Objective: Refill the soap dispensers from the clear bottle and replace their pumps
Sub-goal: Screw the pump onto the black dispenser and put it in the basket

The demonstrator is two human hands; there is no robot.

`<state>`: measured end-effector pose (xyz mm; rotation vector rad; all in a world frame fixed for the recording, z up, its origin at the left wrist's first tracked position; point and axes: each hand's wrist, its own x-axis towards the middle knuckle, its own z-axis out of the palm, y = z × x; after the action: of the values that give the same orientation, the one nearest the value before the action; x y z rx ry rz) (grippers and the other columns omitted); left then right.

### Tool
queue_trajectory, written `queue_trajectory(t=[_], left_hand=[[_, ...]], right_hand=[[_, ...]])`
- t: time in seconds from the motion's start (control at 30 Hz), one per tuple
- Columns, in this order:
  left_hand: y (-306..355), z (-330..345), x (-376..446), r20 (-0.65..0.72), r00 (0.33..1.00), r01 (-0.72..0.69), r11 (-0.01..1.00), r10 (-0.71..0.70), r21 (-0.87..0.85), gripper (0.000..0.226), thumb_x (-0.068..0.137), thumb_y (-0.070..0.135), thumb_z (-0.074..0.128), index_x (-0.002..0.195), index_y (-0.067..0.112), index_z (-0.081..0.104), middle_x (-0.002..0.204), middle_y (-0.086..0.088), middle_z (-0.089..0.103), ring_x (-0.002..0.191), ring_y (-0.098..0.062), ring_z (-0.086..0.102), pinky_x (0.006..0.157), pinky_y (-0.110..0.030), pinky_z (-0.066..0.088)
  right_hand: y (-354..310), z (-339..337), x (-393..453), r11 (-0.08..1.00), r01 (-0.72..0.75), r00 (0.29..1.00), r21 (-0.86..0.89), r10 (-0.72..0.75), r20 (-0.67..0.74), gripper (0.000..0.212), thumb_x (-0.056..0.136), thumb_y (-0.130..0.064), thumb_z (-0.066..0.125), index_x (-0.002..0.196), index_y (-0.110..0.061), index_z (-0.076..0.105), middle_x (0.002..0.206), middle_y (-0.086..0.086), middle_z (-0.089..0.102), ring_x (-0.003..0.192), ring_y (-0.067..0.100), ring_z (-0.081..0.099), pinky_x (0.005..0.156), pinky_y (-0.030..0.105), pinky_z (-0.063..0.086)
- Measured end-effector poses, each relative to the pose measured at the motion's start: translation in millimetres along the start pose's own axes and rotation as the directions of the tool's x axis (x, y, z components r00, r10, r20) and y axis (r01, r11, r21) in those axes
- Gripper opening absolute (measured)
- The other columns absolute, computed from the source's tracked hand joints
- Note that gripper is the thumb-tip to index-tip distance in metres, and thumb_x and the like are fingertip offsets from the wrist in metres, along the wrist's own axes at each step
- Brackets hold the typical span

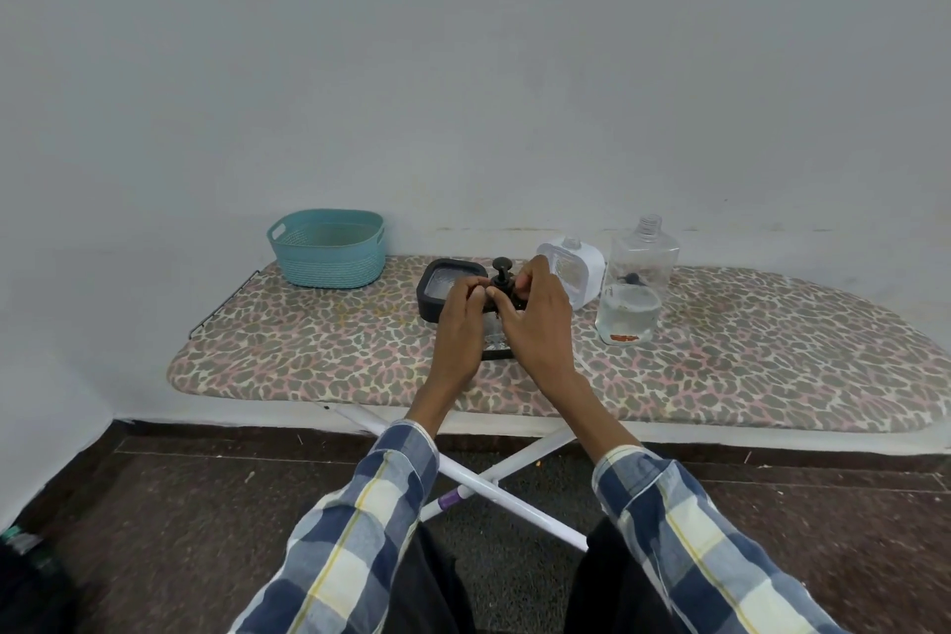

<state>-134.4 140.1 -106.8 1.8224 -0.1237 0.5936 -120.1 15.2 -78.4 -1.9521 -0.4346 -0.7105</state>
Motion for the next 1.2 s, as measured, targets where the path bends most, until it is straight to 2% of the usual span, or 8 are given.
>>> queue_trajectory(t=[0.07,0.2,0.3,0.47,0.6,0.8,1.0,1.2], left_hand=[[-4.6,-9.5,-4.6,0.045,0.999,-0.027,0.999,0.026,0.018,0.037,0.105,0.042,0.049,0.135,0.022,0.059,0.129,0.002,0.066,0.118,-0.012,0.064,0.101,-0.031,0.053],[-10.1,-30.8,-8.1,0.081,0.992,-0.106,0.973,0.091,0.204,0.047,0.096,0.042,0.067,0.139,0.028,0.056,0.121,0.004,0.069,0.110,-0.009,0.069,0.095,-0.037,0.061],[-1.1,-49.9,-1.6,0.002,0.989,-0.145,0.951,0.150,0.272,0.047,0.089,0.050,0.077,0.129,0.028,0.065,0.111,0.007,0.075,0.100,-0.006,0.073,0.089,-0.037,0.065],[22.9,-89.3,15.5,-0.155,0.952,-0.187,0.901,0.265,0.390,0.045,0.087,0.065,0.078,0.118,0.033,0.067,0.102,0.017,0.075,0.091,-0.001,0.073,0.079,-0.026,0.065],[28.9,-126.5,26.7,-0.280,0.902,-0.167,0.864,0.328,0.475,0.048,0.087,0.063,0.077,0.119,0.031,0.063,0.101,0.017,0.069,0.088,-0.005,0.069,0.073,-0.021,0.060],[15.9,-169.0,45.4,-0.321,0.893,-0.123,0.858,0.315,0.499,0.054,0.084,0.062,0.076,0.123,0.028,0.060,0.112,0.008,0.075,0.094,-0.012,0.072,0.076,-0.030,0.064],[-25.0,-204.3,63.3,-0.328,0.906,-0.115,0.901,0.267,0.417,0.070,0.090,0.067,0.076,0.141,0.029,0.050,0.136,0.011,0.058,0.122,-0.009,0.058,0.099,-0.027,0.054],[-86.7,-230.9,81.2,-0.481,0.877,0.133,0.955,0.012,0.266,0.081,0.101,0.054,0.070,0.163,0.018,0.032,0.159,-0.005,0.036,0.149,-0.025,0.039,0.121,-0.055,0.042]], right_hand=[[-0.2,-2.7,2.3,0.999,-0.013,1.000,0.032,0.012,0.021,0.035,0.095,-0.024,0.078,0.098,-0.023,0.043,0.086,-0.009,0.052,0.078,0.015,0.056,0.067,0.027,0.049],[-5.7,-6.6,8.9,0.995,-0.064,0.995,0.072,0.057,0.087,0.040,0.092,-0.022,0.083,0.101,-0.026,0.044,0.093,-0.005,0.063,0.084,0.009,0.066,0.071,0.014,0.052],[-18.5,-4.5,15.8,0.991,-0.067,0.993,0.114,0.055,0.105,0.039,0.092,-0.027,0.083,0.105,-0.024,0.047,0.097,-0.002,0.070,0.090,0.011,0.071,0.081,0.031,0.063],[-57.2,15.3,37.6,0.998,-0.050,0.985,0.040,0.043,0.167,0.050,0.080,-0.075,0.070,0.107,-0.041,0.045,0.107,-0.024,0.062,0.110,0.015,0.061,0.088,0.043,0.060],[-80.7,44.8,56.6,0.995,-0.099,0.918,-0.025,0.101,0.383,0.081,0.065,-0.096,0.061,0.122,-0.043,0.038,0.127,-0.010,0.061,0.109,0.016,0.057,0.087,0.035,0.048],[-96.1,92.7,81.1,0.996,-0.091,0.847,0.000,0.077,0.526,0.108,0.061,-0.085,0.073,0.145,-0.026,0.042,0.129,-0.009,0.054,0.109,0.014,0.055,0.079,0.022,0.041],[-101.7,140.8,107.0,0.998,-0.069,0.874,0.014,0.054,0.483,0.096,0.073,-0.068,0.085,0.148,-0.020,0.049,0.143,-0.003,0.059,0.115,0.011,0.054,0.090,0.027,0.042],[-101.1,180.7,144.0,0.987,-0.117,0.905,0.113,0.060,0.421,0.092,0.075,-0.052,0.093,0.147,-0.015,0.049,0.128,-0.007,0.056,0.114,0.012,0.055,0.078,0.011,0.037]])
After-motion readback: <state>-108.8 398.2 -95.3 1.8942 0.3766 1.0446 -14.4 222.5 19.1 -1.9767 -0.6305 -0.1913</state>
